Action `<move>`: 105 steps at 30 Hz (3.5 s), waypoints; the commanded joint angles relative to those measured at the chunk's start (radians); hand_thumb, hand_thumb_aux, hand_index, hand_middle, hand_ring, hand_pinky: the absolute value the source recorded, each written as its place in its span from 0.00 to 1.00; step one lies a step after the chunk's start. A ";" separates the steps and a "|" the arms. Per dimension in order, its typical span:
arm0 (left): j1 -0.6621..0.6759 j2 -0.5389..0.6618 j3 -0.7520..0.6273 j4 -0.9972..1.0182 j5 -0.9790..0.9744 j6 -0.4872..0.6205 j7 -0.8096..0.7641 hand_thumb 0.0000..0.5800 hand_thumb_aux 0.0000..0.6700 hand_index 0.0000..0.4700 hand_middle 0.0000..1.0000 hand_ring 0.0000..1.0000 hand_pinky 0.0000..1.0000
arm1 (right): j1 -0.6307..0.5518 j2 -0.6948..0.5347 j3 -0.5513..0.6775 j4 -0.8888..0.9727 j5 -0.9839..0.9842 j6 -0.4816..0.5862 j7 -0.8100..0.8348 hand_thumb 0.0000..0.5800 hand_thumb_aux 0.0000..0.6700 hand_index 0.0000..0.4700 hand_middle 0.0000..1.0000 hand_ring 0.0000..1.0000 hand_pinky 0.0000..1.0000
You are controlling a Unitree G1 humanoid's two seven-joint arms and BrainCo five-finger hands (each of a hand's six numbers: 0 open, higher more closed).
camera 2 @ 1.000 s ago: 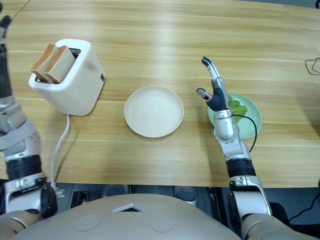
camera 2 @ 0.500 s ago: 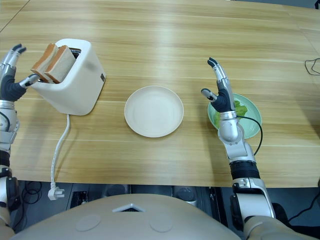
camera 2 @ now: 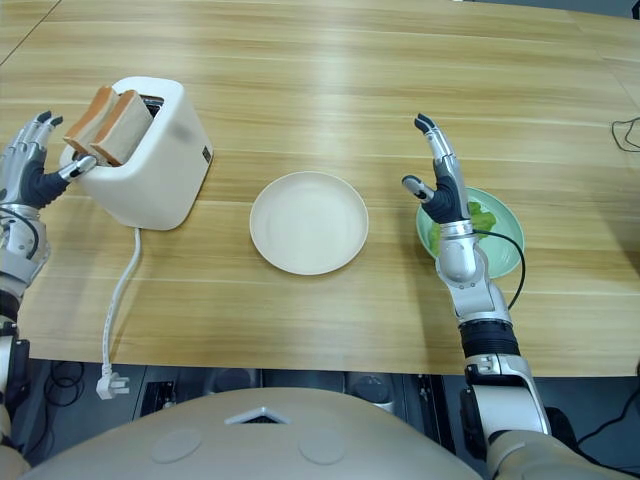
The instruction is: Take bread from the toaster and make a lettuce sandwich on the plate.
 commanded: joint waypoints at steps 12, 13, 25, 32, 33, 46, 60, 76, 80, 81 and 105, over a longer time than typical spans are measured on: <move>-0.003 -0.021 -0.079 -0.043 -0.055 -0.045 -0.015 0.96 0.80 0.78 0.00 0.00 0.00 | -0.002 0.001 0.010 0.017 0.001 0.006 0.005 0.00 0.00 0.00 0.00 0.00 0.00; -0.002 -0.023 -0.079 -0.048 -0.062 -0.049 -0.018 0.93 0.74 0.73 0.00 0.00 0.00 | -0.002 0.001 0.011 0.017 0.001 0.007 0.004 0.00 0.00 0.00 0.00 0.00 0.00; 0.003 -0.060 -0.032 -0.061 -0.213 -0.092 -0.128 1.00 1.00 0.98 0.00 0.00 0.00 | -0.001 0.002 0.015 0.025 -0.001 0.006 0.000 0.00 0.00 0.00 0.00 0.00 0.00; 0.022 -0.079 0.044 -0.116 -0.354 -0.156 -0.215 1.00 1.00 0.98 0.00 0.00 0.00 | -0.003 0.002 0.016 0.033 -0.003 0.005 -0.002 0.00 0.00 0.00 0.00 0.00 0.00; 0.024 -0.081 0.057 -0.125 -0.373 -0.161 -0.224 1.00 1.00 0.98 0.00 0.00 0.00 | -0.002 0.002 0.016 0.032 -0.004 0.005 -0.003 0.00 0.00 0.00 0.00 0.00 0.00; 0.056 -0.145 0.225 -0.237 -0.661 -0.239 -0.404 1.00 1.00 0.98 1.00 1.00 1.00 | -0.001 -0.010 0.004 0.027 0.007 0.007 0.002 0.00 0.00 0.00 0.00 0.00 0.00; 0.040 -0.229 0.382 -0.407 -0.969 -0.117 -0.604 1.00 1.00 0.98 1.00 1.00 1.00 | 0.021 -0.060 -0.042 0.003 0.003 0.023 -0.013 0.00 0.00 0.00 0.00 0.00 0.00; 0.144 -0.500 0.266 -0.914 -1.125 0.223 -0.754 1.00 1.00 0.98 1.00 1.00 1.00 | 0.276 -0.336 -0.195 -0.045 -0.228 0.243 -0.131 0.00 0.00 0.00 0.00 0.00 0.00; 0.177 -0.552 0.141 -0.951 -1.033 0.290 -0.795 1.00 1.00 0.98 1.00 1.00 1.00 | 0.269 -0.366 -0.110 0.046 -0.355 0.321 -0.199 0.00 0.00 0.00 0.00 0.00 0.00; 0.182 -0.559 0.126 -0.952 -1.015 0.296 -0.800 1.00 1.00 0.98 1.00 1.00 1.00 | 0.260 -0.370 -0.091 0.067 -0.371 0.329 -0.209 0.00 0.00 0.00 0.00 0.00 0.00; -0.124 -0.799 -0.014 0.049 -0.770 0.245 -0.957 1.00 1.00 0.98 1.00 1.00 1.00 | -0.141 -0.287 0.423 0.671 -0.582 0.551 -0.442 0.81 0.57 0.56 0.00 0.00 0.00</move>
